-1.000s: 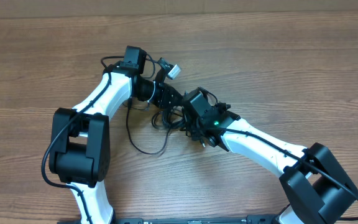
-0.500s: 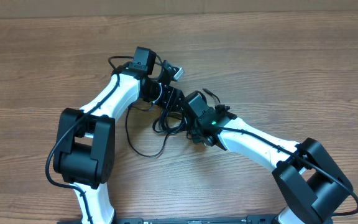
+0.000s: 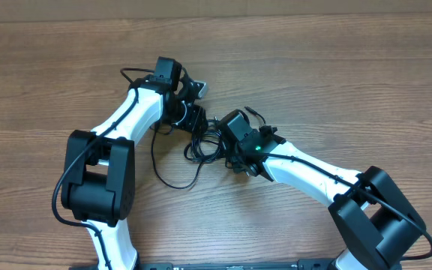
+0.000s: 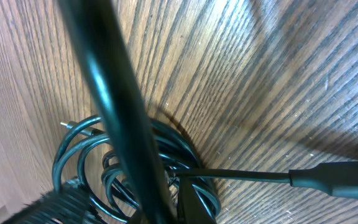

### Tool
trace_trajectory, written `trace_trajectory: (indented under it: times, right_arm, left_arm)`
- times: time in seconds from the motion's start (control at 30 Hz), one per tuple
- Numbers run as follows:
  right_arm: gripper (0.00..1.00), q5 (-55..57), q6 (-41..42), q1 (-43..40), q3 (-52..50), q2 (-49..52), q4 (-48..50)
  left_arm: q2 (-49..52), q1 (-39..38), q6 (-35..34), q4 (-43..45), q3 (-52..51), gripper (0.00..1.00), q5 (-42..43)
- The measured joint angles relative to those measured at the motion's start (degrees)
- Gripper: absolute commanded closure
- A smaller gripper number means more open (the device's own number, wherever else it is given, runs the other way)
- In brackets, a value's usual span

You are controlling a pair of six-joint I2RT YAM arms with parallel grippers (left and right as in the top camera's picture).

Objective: Untangle cables

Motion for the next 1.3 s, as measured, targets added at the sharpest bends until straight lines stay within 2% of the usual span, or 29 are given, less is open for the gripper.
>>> trace_trajectory:
  times: [0.2,0.43,0.5,0.57,0.87,0.97,1.17,1.3]
  right_arm:
    - [0.96,0.0,-0.5,0.0,0.0,0.0,0.0]
    - [0.96,0.0,-1.2,0.0,0.0,0.0,0.0]
    - [0.96,0.0,-1.3,0.0,0.0,0.0,0.1]
    - [0.96,0.0,-1.5,0.0,0.0,0.0,0.1]
    - [0.96,0.0,-1.6,0.0,0.0,0.0,0.1]
    - [0.96,0.0,-1.6,0.0,0.0,0.0,0.0]
    - [0.96,0.0,-1.7,0.0,0.0,0.0,0.1]
    - [0.95,0.0,-1.7,0.0,0.0,0.0,0.0]
  left_arm:
    - [0.0,0.0,7.8,-4.0,0.0,0.6,1.4]
    - [0.1,0.0,11.2,-4.0,0.0,0.61,1.6]
    - [0.3,-0.1,11.4,-3.8,0.0,0.62,1.6]
    - [0.8,-0.2,11.6,-3.5,0.0,0.72,1.6]
    - [2.8,-0.8,11.5,-2.1,0.0,0.82,0.0]
    - [2.8,-0.9,10.8,-2.0,0.0,0.95,-0.5]
    - [2.8,-0.9,9.1,-1.7,0.0,0.96,-1.1]
    - [2.8,-0.9,7.5,-4.6,1.3,0.96,-1.2]
